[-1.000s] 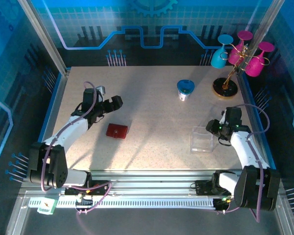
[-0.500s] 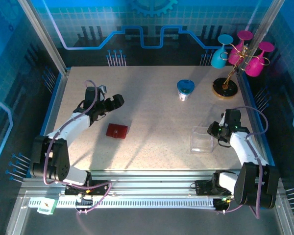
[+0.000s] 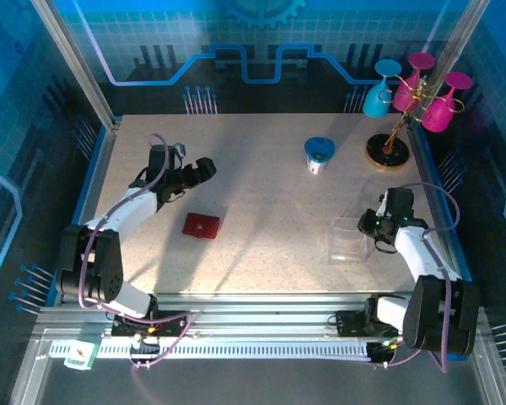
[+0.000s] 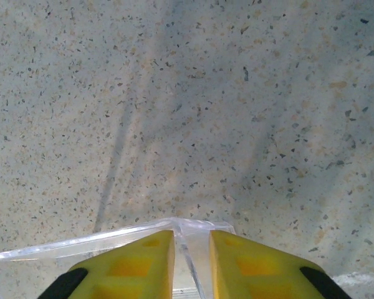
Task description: Take the credit cards out of the card holder
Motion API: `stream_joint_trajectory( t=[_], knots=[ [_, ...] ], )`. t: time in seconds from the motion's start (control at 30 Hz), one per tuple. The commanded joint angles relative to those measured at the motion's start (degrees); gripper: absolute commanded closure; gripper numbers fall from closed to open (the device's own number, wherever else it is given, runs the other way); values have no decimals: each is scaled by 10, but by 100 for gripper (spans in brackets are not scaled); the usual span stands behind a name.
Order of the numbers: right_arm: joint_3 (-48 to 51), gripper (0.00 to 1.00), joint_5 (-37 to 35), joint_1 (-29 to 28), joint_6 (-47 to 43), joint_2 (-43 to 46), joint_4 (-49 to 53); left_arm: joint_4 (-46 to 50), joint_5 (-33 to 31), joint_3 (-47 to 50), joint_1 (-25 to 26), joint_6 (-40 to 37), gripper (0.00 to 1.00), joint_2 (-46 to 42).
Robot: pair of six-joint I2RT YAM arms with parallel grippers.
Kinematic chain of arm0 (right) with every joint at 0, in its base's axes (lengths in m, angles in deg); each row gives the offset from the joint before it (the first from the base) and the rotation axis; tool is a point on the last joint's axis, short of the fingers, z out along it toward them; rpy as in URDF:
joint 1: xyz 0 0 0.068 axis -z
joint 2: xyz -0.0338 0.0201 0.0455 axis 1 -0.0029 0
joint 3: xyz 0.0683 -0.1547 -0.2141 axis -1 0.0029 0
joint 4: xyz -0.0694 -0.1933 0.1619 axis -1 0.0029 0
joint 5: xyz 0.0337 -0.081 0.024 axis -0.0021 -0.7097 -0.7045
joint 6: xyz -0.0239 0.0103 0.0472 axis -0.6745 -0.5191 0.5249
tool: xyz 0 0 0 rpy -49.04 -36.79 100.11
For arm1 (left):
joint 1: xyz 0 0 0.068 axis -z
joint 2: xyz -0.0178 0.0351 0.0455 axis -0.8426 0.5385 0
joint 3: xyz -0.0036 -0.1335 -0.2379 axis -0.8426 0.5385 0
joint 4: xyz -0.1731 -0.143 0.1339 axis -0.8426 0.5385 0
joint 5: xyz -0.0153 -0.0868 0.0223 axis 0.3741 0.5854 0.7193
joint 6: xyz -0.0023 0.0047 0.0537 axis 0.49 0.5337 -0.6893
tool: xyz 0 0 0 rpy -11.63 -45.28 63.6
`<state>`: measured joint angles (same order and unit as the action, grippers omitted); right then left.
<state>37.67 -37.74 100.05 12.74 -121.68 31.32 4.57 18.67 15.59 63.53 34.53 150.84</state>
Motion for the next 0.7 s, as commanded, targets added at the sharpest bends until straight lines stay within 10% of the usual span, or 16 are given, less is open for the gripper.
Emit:
stream_joint_trajectory(
  t=[0.0,0.67],
  knots=[
    [6,82,3,9,-7,-7,-11,6,16,-21,-3,11,2,2],
    [-34,100,-13,-125,28,-19,-16,50,7,6,-4,4,2,-34]
  ],
)
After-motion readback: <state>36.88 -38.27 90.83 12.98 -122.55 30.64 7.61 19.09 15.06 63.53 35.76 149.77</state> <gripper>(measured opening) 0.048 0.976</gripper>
